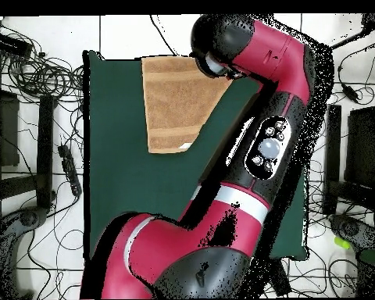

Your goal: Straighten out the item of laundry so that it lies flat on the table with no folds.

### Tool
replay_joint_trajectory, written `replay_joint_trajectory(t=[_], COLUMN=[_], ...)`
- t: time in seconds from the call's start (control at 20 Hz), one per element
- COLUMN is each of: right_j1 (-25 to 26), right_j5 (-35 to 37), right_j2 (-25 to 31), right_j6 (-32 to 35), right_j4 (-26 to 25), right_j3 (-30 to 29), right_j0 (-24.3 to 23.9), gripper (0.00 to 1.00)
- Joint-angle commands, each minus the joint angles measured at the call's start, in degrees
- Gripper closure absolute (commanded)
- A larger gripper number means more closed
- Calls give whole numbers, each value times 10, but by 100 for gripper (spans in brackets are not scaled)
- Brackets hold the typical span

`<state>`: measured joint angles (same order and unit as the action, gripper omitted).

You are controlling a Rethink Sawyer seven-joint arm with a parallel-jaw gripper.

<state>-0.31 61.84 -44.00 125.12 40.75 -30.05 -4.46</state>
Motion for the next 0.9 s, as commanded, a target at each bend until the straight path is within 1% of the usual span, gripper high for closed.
replay_joint_trajectory(t=[0.05, 0.1, 0.3, 0.45, 0.65, 0.9], right_j1=[6, 4, -1, -9, -34, -48], right_j5=[50, 50, -15, -47, -94, -144], right_j2=[89, 93, 104, 129, 163, 185], right_j6=[22, 23, 40, 56, 37, 16], right_j4=[-26, -28, -44, -42, -50, -67], right_j3=[-69, -70, -88, -119, -182, -220], right_j0=[10, 9, 19, 24, 30, 34], gripper=[0, 0, 0, 0, 0, 0])
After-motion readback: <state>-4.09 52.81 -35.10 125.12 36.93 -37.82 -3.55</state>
